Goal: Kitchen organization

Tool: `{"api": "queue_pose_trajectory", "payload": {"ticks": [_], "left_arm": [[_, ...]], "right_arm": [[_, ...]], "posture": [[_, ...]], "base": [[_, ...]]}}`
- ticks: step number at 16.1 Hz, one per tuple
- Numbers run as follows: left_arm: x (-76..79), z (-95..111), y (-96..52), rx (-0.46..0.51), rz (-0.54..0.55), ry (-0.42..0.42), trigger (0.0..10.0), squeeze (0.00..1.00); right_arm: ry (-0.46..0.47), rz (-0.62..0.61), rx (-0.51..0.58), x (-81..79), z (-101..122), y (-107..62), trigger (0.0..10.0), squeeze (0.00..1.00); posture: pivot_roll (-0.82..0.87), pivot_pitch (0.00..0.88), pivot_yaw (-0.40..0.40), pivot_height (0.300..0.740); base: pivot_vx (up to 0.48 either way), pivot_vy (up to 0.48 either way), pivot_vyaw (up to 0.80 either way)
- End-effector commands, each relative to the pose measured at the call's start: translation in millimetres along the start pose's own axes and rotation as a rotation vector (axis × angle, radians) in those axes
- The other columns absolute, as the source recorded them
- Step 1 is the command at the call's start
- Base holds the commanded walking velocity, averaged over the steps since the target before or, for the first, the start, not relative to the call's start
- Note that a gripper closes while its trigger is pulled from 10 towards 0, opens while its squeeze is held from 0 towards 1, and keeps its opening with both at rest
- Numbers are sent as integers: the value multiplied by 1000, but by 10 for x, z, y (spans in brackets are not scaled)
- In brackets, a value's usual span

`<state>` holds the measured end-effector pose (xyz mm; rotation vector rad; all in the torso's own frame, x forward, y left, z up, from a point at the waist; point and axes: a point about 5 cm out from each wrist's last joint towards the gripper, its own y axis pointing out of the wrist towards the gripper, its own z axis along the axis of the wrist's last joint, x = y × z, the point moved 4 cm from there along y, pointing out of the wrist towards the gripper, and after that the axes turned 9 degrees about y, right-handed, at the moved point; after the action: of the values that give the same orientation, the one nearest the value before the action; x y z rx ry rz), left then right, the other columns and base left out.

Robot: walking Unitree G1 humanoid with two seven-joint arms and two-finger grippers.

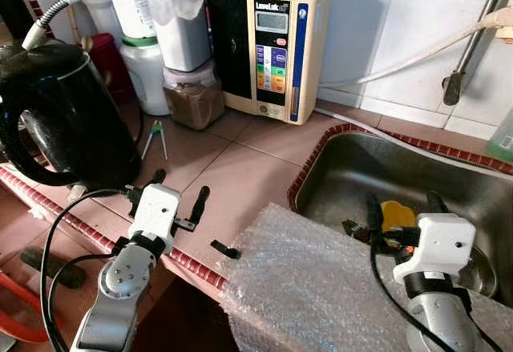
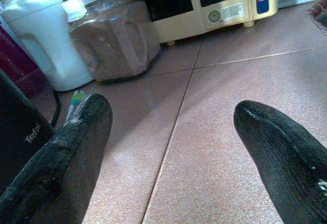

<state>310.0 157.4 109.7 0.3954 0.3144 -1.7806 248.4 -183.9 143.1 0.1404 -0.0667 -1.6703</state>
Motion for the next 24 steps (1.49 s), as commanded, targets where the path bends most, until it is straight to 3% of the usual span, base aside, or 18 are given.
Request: {"api": "queue_pose_trajectory", "payload": {"ticks": [1,11,24], "left_arm": [[-8,45,27,10,3,8,10000,0],[41,-6,54,-16,-25,-2,10000,0],[80,-3,155,-24,-46,-28,10000,0]], "right_arm": [[7,2,-3,3,9,10,10000,1000],[19,18,-3,-23,38,85,10000,1000],[24,6,14,7,71,108,10000,1000]], "posture": [[-13,0,52,740],[-19,0,56,740],[-31,0,65,740]], "base": [[0,0,0],[0,0,0],[-300,0,0]]}}
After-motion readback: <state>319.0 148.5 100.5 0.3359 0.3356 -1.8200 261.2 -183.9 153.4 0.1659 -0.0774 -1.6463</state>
